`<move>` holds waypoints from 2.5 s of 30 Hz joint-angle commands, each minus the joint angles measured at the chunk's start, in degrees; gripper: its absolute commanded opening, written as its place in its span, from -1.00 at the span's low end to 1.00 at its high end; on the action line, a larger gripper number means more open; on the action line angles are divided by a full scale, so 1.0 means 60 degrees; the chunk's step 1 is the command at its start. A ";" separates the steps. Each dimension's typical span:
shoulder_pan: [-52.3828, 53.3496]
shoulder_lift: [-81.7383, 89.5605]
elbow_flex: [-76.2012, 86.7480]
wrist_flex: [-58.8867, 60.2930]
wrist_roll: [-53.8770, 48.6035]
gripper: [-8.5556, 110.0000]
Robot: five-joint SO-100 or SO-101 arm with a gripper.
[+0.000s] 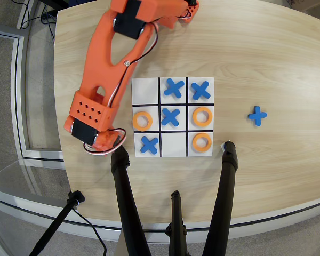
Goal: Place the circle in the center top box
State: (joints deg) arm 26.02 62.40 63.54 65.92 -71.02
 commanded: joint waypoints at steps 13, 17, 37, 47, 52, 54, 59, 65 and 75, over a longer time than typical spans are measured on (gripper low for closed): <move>-0.2578 0.5830 0.5303 -0.0586 0.0337 -0.86; -0.3530 0.6768 0.6694 -0.1230 0.0527 -0.86; -0.4790 0.2520 0.4937 -0.4204 0.1055 -0.86; -0.4351 0.1260 0.4790 -0.5244 0.0791 -0.86; -0.4204 0.0762 0.4761 -0.5552 0.0718 -0.86; -0.4175 0.0703 0.4761 -0.5552 0.0703 -0.86; -0.4131 0.0703 0.4790 -0.5522 0.0703 -0.79; -0.4131 0.0806 0.4863 -0.5493 0.0630 -0.66; -0.4116 0.0996 0.4834 -0.5376 0.0542 -0.64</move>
State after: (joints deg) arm 0.88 66.53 93.69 33.05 -67.41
